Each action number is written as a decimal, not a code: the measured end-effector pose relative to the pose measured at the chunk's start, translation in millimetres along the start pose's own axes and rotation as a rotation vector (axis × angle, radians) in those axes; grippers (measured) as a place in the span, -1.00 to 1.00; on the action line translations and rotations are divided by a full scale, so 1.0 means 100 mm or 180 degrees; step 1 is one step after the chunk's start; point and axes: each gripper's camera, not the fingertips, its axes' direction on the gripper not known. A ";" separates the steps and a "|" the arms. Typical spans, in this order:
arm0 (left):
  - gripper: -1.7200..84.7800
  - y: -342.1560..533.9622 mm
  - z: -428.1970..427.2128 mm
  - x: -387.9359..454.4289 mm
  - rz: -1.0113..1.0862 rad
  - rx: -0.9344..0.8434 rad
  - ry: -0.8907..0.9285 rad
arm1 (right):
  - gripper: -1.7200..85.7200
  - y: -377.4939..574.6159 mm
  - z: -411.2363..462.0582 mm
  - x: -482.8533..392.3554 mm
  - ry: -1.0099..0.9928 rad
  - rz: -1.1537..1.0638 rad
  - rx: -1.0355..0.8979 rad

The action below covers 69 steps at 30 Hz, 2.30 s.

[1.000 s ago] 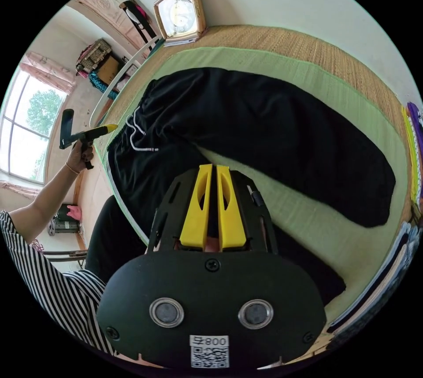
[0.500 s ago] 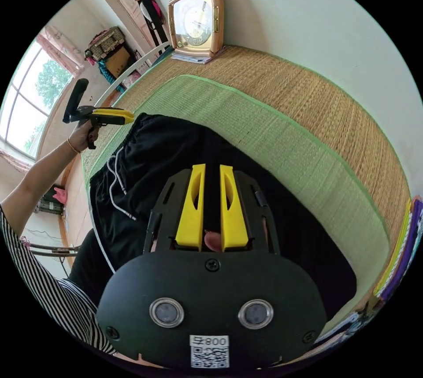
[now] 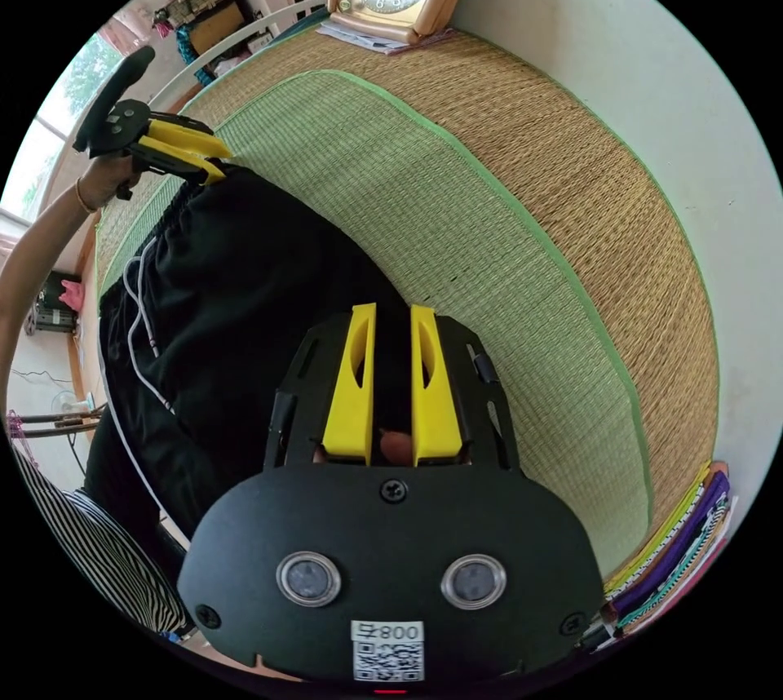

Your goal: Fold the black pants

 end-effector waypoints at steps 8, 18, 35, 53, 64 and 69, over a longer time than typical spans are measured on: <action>-0.88 -0.09 -0.11 0.42 0.0028 -0.0106 -0.0073 | -0.90 0.01 0.12 -0.14 0.0002 -0.0038 -0.0113; -0.92 0.07 -0.50 0.87 -0.0083 0.0104 -0.0164 | -0.93 0.28 -0.02 -0.14 -0.0282 0.0176 0.0126; -0.91 1.26 -1.30 2.01 0.0212 0.0645 -0.0361 | -0.93 1.51 -0.74 -1.25 -0.0051 0.0137 0.0761; -0.92 2.51 -0.63 2.72 0.0694 0.0102 -0.0531 | -0.93 2.56 0.31 -2.58 -0.0275 -0.0267 0.0241; -0.92 2.67 -0.15 2.63 0.0741 -0.0135 -0.0454 | -0.93 2.61 0.87 -2.62 -0.0333 -0.0358 -0.0073; -0.93 2.75 0.05 2.51 0.0714 -0.0221 -0.0420 | -0.93 2.61 1.07 -2.61 -0.0373 -0.0430 -0.0156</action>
